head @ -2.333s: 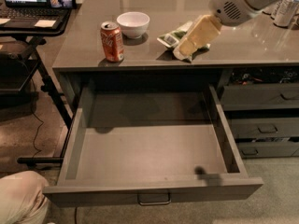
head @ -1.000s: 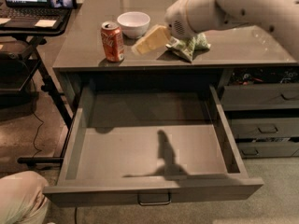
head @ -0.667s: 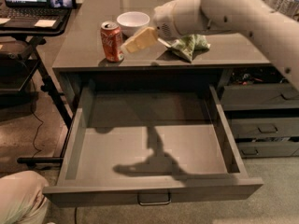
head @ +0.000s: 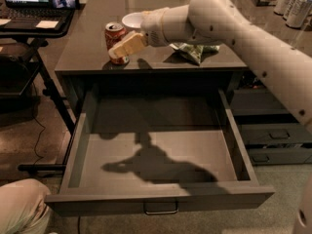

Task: Place coke can into top drawer

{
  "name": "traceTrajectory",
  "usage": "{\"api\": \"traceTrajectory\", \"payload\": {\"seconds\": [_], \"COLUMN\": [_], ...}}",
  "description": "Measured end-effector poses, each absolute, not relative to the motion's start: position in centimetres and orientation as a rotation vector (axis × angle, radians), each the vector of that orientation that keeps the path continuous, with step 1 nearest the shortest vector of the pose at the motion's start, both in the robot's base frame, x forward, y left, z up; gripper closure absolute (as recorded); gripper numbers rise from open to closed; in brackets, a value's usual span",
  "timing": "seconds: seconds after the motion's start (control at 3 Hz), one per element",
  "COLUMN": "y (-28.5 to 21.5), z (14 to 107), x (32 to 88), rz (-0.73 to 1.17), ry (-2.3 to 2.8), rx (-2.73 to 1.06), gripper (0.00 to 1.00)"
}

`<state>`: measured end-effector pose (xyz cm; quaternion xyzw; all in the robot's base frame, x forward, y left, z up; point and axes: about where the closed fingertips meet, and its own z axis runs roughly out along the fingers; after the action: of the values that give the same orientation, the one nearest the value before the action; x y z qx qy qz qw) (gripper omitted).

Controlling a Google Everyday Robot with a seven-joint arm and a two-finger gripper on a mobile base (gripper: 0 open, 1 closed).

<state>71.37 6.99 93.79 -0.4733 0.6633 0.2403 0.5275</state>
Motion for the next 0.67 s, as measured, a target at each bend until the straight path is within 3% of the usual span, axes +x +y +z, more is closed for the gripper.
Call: {"api": "traceTrajectory", "payload": {"seconds": [0.33, 0.67], "y": [9.4, 11.4], "z": [92.8, 91.6], "x": [72.0, 72.7], "rz": [0.622, 0.674], "ry": [1.554, 1.527], "rx": [-1.175, -1.216], "gripper": [0.00, 0.19]}}
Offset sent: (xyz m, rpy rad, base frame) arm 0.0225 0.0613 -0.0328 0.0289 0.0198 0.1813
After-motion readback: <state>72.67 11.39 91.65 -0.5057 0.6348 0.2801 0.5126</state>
